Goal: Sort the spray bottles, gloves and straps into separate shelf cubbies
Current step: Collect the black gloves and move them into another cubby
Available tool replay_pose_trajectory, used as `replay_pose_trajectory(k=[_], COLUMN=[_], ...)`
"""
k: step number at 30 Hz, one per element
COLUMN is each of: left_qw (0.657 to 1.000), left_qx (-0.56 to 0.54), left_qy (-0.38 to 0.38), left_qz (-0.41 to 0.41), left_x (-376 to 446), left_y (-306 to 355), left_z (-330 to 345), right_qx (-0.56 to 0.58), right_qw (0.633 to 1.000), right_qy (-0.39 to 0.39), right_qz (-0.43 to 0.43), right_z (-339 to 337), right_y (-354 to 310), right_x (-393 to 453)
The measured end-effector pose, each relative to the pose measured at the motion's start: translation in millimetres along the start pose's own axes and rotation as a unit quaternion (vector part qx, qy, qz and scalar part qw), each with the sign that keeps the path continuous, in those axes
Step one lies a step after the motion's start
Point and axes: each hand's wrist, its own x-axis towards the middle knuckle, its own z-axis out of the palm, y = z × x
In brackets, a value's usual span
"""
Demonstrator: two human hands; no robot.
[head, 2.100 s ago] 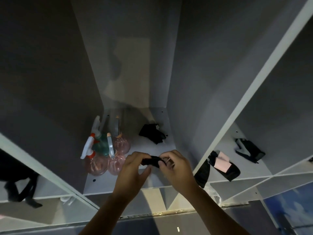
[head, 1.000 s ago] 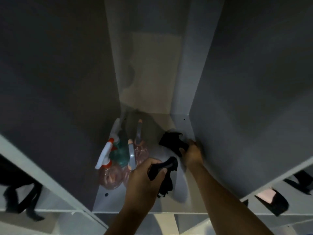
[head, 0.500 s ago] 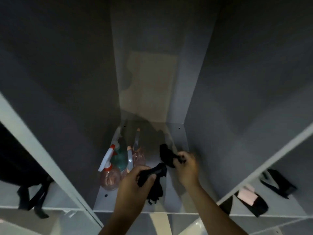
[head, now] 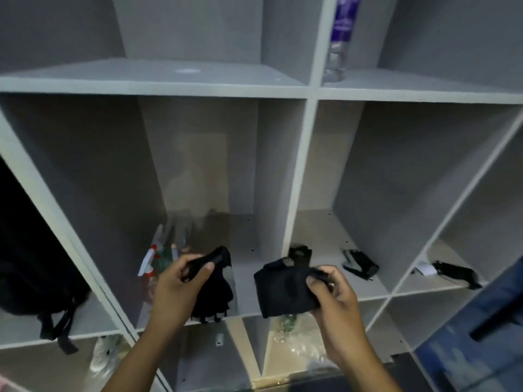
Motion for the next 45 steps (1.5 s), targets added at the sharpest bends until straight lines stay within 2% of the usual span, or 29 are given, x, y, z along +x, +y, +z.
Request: replay_pose_trajectory(k=[2,4,8,14,19,22,26,29,32,34,35,38,40,41,43,45], left_qw=[0.999,0.997,0.988,0.974,0.965,0.960,0.953,0.956,0.955,0.953,0.952,0.947,0.944,0.943,0.943,0.941], left_qx=[-0.003,-0.031,-0.080,-0.029,-0.038,-0.043,-0.063,-0.050,-0.050,-0.039,-0.034,-0.029,-0.028,-0.035,-0.053,-0.057], left_qy=[-0.032,-0.068,-0.132,-0.201,-0.247,-0.269,-0.296,-0.285,-0.282,-0.284,-0.285,-0.291,-0.296,-0.298,-0.301,-0.309], left_qz=[-0.001,0.004,0.018,0.097,0.084,0.065,0.027,0.044,0.073,0.100,0.109,0.131,0.142,0.143,0.133,0.124], left_x=[-15,-31,-56,-76,-82,-82,-80,-74,-62,-56,-53,-48,-45,-44,-42,-40], left_y=[14,31,62,84,96,100,103,106,107,108,110,117,120,121,122,121], left_z=[28,60,115,164,187,194,198,199,199,199,199,201,203,204,204,203], right_qx=[0.096,0.143,0.171,0.198,0.204,0.152,0.020,-0.095,-0.169,-0.256,-0.312,-0.465,-0.541,-0.568,-0.594,-0.600], right_qw=[0.995,0.989,0.985,0.979,0.979,0.988,0.996,0.984,0.972,0.946,0.921,0.814,0.749,0.728,0.712,0.712], right_qy=[-0.001,-0.007,-0.018,-0.054,-0.024,-0.012,0.020,0.040,0.021,0.035,0.048,0.062,0.060,0.053,0.033,0.019], right_qz=[0.033,0.036,0.022,0.011,-0.014,-0.034,-0.088,-0.144,-0.163,-0.198,-0.230,-0.343,-0.378,-0.381,-0.373,-0.364], right_z=[-30,-57,-104,-144,-156,-162,-165,-163,-166,-170,-170,-158,-146,-142,-139,-138], right_y=[-25,-45,-63,-76,-80,-80,-85,-91,-95,-95,-97,-108,-113,-113,-111,-106], right_x=[-13,-22,-34,-46,-40,-33,-28,-28,-26,-22,-20,-14,-6,-1,7,11])
